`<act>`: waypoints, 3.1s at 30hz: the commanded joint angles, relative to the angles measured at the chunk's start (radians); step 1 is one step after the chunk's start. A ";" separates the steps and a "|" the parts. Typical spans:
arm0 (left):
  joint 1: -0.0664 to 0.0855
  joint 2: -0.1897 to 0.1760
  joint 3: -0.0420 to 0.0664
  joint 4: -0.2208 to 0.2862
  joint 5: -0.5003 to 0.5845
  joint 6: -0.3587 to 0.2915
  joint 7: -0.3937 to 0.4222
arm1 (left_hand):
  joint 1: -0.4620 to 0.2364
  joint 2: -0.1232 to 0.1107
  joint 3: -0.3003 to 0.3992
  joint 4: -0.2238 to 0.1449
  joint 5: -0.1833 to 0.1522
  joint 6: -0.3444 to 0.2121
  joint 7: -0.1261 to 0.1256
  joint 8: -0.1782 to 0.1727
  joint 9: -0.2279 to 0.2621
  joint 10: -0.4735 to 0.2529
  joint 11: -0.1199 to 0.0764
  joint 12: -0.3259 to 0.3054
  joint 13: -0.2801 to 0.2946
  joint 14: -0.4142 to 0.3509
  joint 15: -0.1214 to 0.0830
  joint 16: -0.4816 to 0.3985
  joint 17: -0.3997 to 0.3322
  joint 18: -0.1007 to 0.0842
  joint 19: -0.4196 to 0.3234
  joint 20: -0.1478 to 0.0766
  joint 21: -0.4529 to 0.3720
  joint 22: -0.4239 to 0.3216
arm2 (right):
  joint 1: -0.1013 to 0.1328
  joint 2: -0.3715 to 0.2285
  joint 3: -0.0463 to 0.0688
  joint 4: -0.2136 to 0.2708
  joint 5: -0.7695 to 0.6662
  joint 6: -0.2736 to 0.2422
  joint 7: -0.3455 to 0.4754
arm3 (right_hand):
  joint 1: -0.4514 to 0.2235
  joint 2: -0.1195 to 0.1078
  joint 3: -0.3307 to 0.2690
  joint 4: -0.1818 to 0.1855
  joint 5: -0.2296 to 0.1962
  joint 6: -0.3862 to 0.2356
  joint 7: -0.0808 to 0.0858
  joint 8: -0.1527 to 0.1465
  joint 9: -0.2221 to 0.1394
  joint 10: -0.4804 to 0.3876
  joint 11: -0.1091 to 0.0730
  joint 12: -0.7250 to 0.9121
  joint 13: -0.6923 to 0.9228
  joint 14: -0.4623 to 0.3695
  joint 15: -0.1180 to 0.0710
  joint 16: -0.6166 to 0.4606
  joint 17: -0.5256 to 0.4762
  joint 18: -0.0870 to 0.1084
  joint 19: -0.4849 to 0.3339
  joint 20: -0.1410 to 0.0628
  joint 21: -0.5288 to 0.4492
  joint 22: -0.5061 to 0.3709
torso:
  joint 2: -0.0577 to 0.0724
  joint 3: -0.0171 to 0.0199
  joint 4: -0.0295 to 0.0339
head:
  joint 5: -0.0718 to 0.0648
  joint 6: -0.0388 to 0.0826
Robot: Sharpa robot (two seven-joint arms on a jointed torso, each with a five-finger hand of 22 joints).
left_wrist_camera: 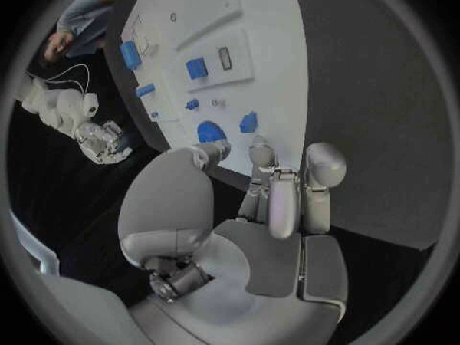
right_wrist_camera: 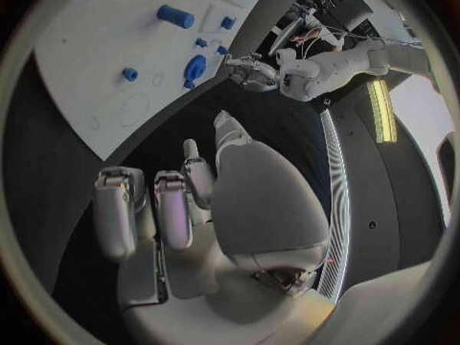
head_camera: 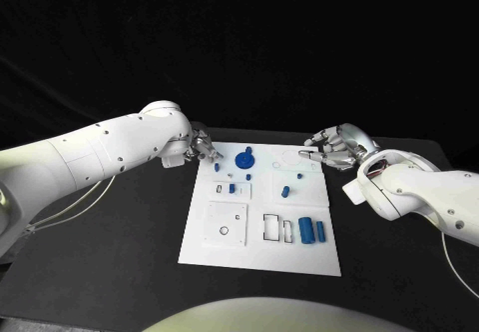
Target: Assemble the parts on the task board
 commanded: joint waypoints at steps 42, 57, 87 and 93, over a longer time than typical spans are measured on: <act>0.000 0.037 -0.013 -0.051 0.025 0.073 0.010 | 0.025 0.022 -0.028 -0.010 -0.002 0.020 -0.004 -0.003 -0.010 -0.005 -0.001 0.006 -0.001 0.055 0.005 -0.006 0.092 0.008 -0.002 0.010 0.000 0.006 | -0.001 0.006 0.000 -0.002 -0.010 0.017 0.003 | -0.015 0.003 -0.010 -0.001 0.003 0.003 -0.001 0.007 -0.002 -0.004 0.000 -0.003 0.000 0.077 0.002 -0.006 0.135 0.007 0.042 0.006 -0.007 0.191 | -0.002 0.0013 0.0007 | -0.006 -0.012; 0.000 0.040 -0.014 -0.055 0.033 0.066 0.013 | 0.061 0.038 -0.019 -0.016 -0.007 0.027 -0.008 0.003 -0.012 -0.001 -0.004 0.010 0.002 0.055 0.002 -0.005 0.094 0.008 -0.001 0.008 0.002 0.010 | -0.001 0.007 0.000 -0.002 -0.010 0.019 0.002 | -0.016 0.006 -0.010 -0.001 0.004 0.003 -0.001 0.007 -0.002 -0.004 0.000 -0.002 0.001 0.078 0.002 -0.006 0.136 0.007 0.042 0.005 -0.007 0.191 | -0.003 0.0021 0.0009 | -0.007 -0.015; 0.000 0.044 -0.016 -0.070 0.044 0.077 0.022 | 0.204 0.100 0.067 -0.108 -0.007 0.027 -0.024 0.029 -0.005 0.007 -0.020 0.006 -0.006 0.058 -0.013 -0.003 0.099 0.005 0.003 -0.003 0.008 0.023 | -0.001 0.008 0.000 -0.003 -0.010 0.020 0.002 | -0.016 0.009 -0.009 -0.001 0.007 0.004 -0.002 0.009 -0.002 -0.002 0.000 -0.001 0.002 0.078 0.002 -0.006 0.136 0.008 0.042 0.005 -0.007 0.191 | -0.003 0.0019 0.0009 | -0.006 -0.014; 0.000 0.043 -0.016 -0.069 0.045 0.083 0.021 | 0.216 0.098 0.164 -0.156 -0.004 0.019 -0.016 0.031 -0.004 0.003 -0.015 -0.005 -0.019 0.058 -0.009 -0.003 0.099 0.005 0.002 -0.001 0.010 0.024 | -0.001 0.008 0.000 -0.003 -0.010 0.020 0.002 | -0.016 0.009 -0.009 -0.001 0.007 0.004 -0.002 0.009 -0.002 -0.002 0.000 -0.001 0.002 0.078 0.002 -0.006 0.136 0.008 0.042 0.005 -0.007 0.191 | -0.002 0.0018 0.0007 | -0.005 -0.013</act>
